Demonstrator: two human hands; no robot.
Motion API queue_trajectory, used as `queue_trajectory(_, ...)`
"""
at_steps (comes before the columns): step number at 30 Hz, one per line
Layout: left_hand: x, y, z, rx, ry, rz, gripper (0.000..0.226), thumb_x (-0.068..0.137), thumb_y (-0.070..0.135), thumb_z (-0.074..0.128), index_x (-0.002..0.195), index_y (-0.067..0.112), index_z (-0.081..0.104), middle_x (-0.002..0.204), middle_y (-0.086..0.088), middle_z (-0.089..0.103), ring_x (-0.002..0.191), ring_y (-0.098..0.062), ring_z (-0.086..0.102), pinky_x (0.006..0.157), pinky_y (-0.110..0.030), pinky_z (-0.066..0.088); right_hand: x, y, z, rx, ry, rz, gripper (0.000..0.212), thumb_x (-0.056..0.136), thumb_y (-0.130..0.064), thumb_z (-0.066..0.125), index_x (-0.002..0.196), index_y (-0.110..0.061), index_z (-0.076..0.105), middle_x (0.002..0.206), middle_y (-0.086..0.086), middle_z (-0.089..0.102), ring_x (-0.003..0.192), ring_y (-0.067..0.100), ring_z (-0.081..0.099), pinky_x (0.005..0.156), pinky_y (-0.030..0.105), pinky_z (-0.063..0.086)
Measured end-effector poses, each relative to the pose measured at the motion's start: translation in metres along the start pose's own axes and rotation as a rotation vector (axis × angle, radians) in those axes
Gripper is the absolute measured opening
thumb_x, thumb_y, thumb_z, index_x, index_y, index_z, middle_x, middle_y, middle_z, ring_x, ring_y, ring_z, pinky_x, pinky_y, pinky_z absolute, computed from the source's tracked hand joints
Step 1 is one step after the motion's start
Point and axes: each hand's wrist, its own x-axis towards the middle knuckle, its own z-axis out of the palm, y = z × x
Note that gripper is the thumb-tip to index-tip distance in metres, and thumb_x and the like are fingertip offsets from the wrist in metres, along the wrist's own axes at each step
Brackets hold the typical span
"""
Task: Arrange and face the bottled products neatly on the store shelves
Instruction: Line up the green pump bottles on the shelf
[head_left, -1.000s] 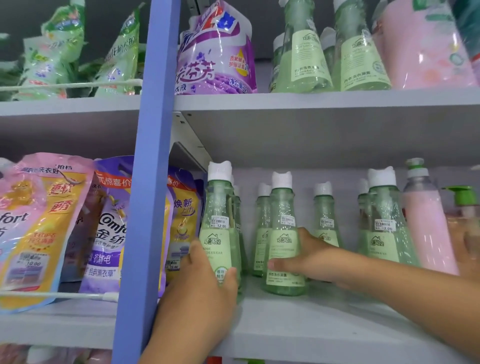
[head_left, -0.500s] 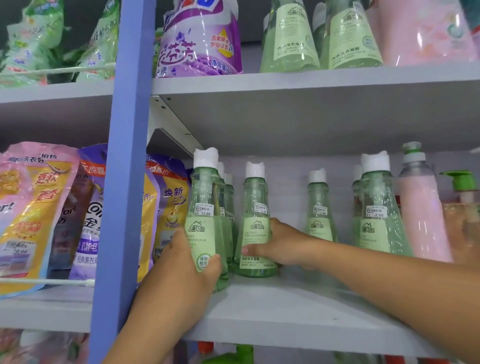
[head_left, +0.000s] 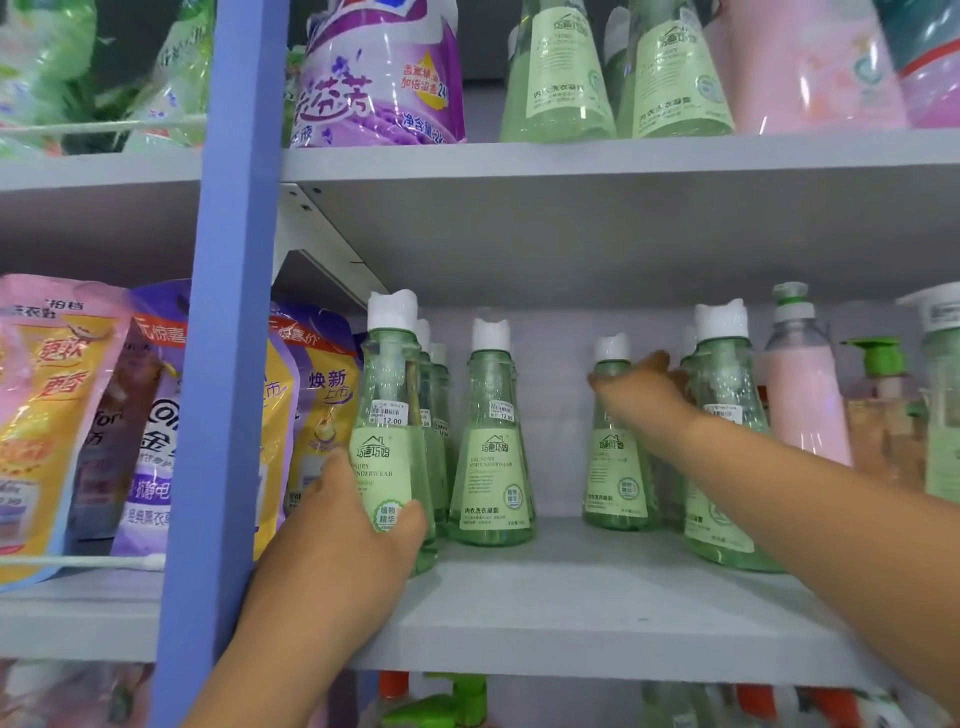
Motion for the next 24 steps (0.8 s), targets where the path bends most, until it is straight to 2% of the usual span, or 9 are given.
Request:
queue_trajectory(1, 0.000, 0.000, 0.000, -0.002, 0.002, 0.002, 0.034, 0.088, 0.046, 0.061, 0.111, 0.039, 0.038, 0.099, 0.013, 0.062, 0.084, -0.014, 0.061, 0.072, -0.034, 0.048, 0.005, 0.008, 0.007, -0.033, -0.083, 0.071, 0.077, 0.090, -0.044, 0.069, 0.142, -0.006, 0.027, 0.137, 0.019, 0.043, 0.118, 0.036, 0.054, 0.086, 0.037, 0.047)
queue_trajectory(3, 0.000, 0.001, 0.000, -0.013, 0.001, 0.004, 0.036, 0.089, 0.046, 0.061, 0.114, 0.038, 0.037, 0.100, 0.013, 0.062, 0.083, -0.011, 0.061, 0.069, -0.034, 0.048, 0.010, 0.026, 0.021, -0.107, -0.182, 0.076, 0.072, 0.086, -0.039, 0.074, 0.135, -0.001, 0.037, 0.122, 0.016, 0.059, 0.100, 0.031, 0.064, 0.079, 0.036, 0.056)
queue_trajectory(6, 0.001, 0.000, 0.001, -0.024, -0.002, 0.004, 0.037, 0.088, 0.047, 0.061, 0.117, 0.036, 0.039, 0.101, 0.011, 0.062, 0.085, -0.013, 0.062, 0.072, -0.036, 0.051, 0.006, 0.030, 0.021, -0.182, -0.200, -0.041, 0.048, 0.088, -0.028, 0.071, 0.121, 0.000, 0.051, 0.109, 0.014, 0.066, 0.083, 0.025, 0.065, 0.057, 0.027, 0.051)
queue_trajectory(8, 0.001, 0.000, 0.001, -0.027, 0.009, -0.001, 0.039, 0.089, 0.049, 0.059, 0.119, 0.034, 0.040, 0.105, 0.009, 0.062, 0.090, -0.017, 0.062, 0.076, -0.037, 0.053, -0.010, 0.021, 0.010, -0.129, -0.263, -0.052, 0.039, 0.088, -0.025, 0.069, 0.117, -0.002, 0.054, 0.102, 0.014, 0.068, 0.079, 0.025, 0.067, 0.060, 0.028, 0.054)
queue_trajectory(11, 0.001, -0.001, 0.002, -0.039, 0.046, -0.003, 0.042, 0.089, 0.051, 0.057, 0.124, 0.034, 0.040, 0.112, 0.008, 0.061, 0.098, -0.021, 0.061, 0.083, -0.039, 0.053, -0.050, 0.010, -0.022, -0.119, -0.369, -0.072, 0.034, 0.091, -0.037, 0.070, 0.113, -0.014, 0.057, 0.102, 0.010, 0.071, 0.087, 0.029, 0.071, 0.080, 0.042, 0.059)
queue_trajectory(15, 0.004, -0.003, 0.002, -0.035, 0.033, 0.000, 0.039, 0.090, 0.050, 0.058, 0.121, 0.035, 0.040, 0.110, 0.008, 0.061, 0.098, -0.021, 0.062, 0.085, -0.041, 0.054, -0.107, -0.005, -0.060, -0.010, -0.540, -0.280, 0.022, 0.093, -0.040, 0.069, 0.109, -0.028, 0.058, 0.102, -0.003, 0.074, 0.092, 0.018, 0.073, 0.081, 0.036, 0.058)
queue_trajectory(19, 0.003, -0.001, 0.003, -0.012, 0.033, -0.004, 0.041, 0.091, 0.051, 0.056, 0.123, 0.034, 0.040, 0.110, 0.007, 0.060, 0.097, -0.021, 0.062, 0.083, -0.041, 0.054, -0.134, -0.023, -0.045, 0.131, -0.668, -0.400, 0.005, 0.096, -0.037, 0.066, 0.096, -0.033, 0.063, 0.096, -0.013, 0.077, 0.089, 0.005, 0.074, 0.082, 0.029, 0.059)
queue_trajectory(22, 0.003, 0.000, 0.002, -0.011, 0.039, -0.001, 0.040, 0.091, 0.052, 0.056, 0.123, 0.035, 0.040, 0.110, 0.009, 0.060, 0.096, -0.019, 0.062, 0.082, -0.042, 0.055, -0.140, -0.029, -0.025, 0.192, -0.670, -0.471, 0.008, 0.095, -0.037, 0.068, 0.091, -0.039, 0.061, 0.084, -0.024, 0.073, 0.074, -0.012, 0.069, 0.062, 0.010, 0.054)
queue_trajectory(24, 0.003, -0.001, 0.002, -0.008, 0.034, -0.001, 0.040, 0.092, 0.051, 0.056, 0.125, 0.034, 0.040, 0.112, 0.009, 0.060, 0.096, -0.019, 0.062, 0.081, -0.041, 0.055, -0.140, -0.032, -0.016, 0.220, -0.669, -0.473, 0.010, 0.093, -0.038, 0.070, 0.092, -0.039, 0.061, 0.080, -0.027, 0.071, 0.070, -0.015, 0.066, 0.053, 0.005, 0.048)
